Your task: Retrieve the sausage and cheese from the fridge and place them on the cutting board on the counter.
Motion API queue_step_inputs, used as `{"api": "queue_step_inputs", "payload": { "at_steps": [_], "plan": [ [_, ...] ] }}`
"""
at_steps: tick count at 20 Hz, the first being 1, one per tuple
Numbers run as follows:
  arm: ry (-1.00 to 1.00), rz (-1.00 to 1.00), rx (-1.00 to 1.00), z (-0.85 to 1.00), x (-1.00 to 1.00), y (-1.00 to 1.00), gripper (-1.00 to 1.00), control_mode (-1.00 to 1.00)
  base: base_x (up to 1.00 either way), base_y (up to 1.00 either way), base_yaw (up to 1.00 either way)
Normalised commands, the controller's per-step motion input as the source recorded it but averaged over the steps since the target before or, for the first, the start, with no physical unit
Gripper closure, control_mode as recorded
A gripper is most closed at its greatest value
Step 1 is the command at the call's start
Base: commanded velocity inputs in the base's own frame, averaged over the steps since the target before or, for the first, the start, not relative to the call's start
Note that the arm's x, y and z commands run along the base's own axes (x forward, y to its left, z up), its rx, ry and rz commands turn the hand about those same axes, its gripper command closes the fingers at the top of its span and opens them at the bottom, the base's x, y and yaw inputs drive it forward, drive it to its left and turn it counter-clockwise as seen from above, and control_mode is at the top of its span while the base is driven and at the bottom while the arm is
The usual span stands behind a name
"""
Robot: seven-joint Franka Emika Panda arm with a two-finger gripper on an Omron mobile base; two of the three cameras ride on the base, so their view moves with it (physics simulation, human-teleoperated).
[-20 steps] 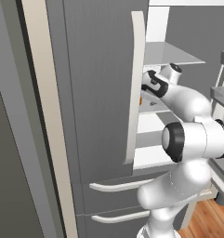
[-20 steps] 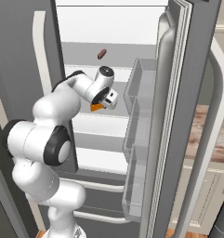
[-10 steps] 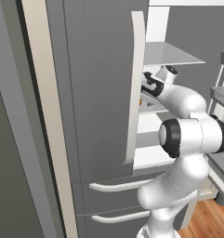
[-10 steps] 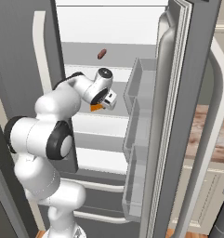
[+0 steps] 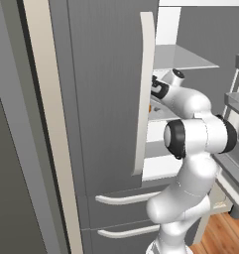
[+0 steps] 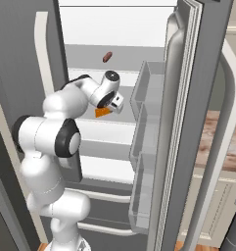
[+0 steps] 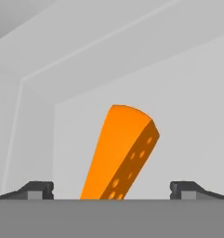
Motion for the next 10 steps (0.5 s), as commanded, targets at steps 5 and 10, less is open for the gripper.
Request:
{"api": "queue_step_inputs", "payload": {
  "at_steps": [5,10],
  "plan": [
    [0.00,0.00,0.00,-0.09,0.29,0.00,-1.00,-1.00,0.00,0.00,0.00],
    [0.00,0.00,0.00,-0.16,0.11,0.00,-1.00,-1.00,0.00,0.00,0.00]
  ]
}}
